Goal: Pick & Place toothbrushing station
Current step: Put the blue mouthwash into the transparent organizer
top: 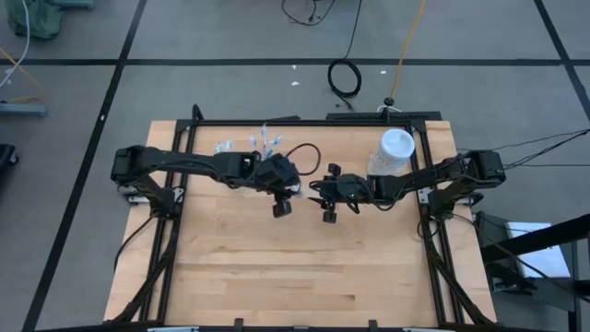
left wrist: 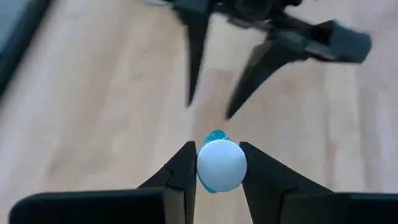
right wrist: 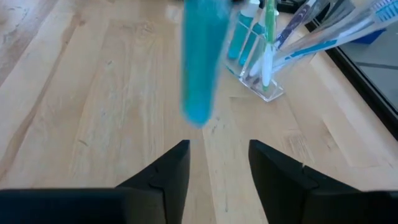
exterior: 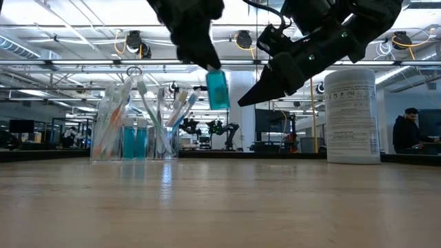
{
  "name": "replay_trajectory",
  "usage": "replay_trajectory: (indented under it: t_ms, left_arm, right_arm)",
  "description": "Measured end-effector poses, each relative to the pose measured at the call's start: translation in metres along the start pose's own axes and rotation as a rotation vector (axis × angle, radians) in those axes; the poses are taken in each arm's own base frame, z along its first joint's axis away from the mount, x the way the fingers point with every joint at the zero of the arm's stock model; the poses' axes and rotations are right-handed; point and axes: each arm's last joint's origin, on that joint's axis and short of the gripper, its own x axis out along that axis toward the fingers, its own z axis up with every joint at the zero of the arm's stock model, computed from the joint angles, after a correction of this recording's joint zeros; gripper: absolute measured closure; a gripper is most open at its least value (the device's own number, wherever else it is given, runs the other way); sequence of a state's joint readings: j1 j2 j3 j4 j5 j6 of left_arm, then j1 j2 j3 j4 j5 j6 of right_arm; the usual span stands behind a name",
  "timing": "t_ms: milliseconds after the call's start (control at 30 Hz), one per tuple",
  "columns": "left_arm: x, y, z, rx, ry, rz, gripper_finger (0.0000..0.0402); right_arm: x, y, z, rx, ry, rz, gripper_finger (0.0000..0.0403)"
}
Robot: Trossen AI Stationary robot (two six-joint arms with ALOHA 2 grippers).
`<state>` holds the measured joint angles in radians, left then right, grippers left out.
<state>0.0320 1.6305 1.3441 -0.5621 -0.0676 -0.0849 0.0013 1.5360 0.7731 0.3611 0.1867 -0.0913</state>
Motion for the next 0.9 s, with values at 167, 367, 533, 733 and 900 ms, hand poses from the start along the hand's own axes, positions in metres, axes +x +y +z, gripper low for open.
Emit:
replay_trajectory:
  t_ms: [167,367,533,733,900]
  left_arm:
    - [-0.047,0.01,-0.006,-0.042,0.002,0.184,0.0307]
    - [-0.103,0.022,-0.021,-0.17,0.004,0.29,0.0307]
    - [-0.103,0.024,-0.044,-0.234,0.063,0.32,0.0308]
    - [-0.072,0.034,-0.086,-0.307,0.17,0.488,0.0308]
    - [-0.05,0.045,-0.104,-0.366,0.132,0.534,0.0309]
  right_arm:
    - [0.0,0.0,0.0,0.003,0.003,0.0,0.0228]
    - [0.0,0.0,0.0,0.009,0.001,0.003,0.0226]
    - [0.0,0.0,0.0,0.019,-0.003,0.003,0.0228]
    - [0.0,0.0,0.0,0.028,-0.004,0.003,0.0227]
    - [0.0,0.0,0.001,0.029,-0.008,0.003,0.0229]
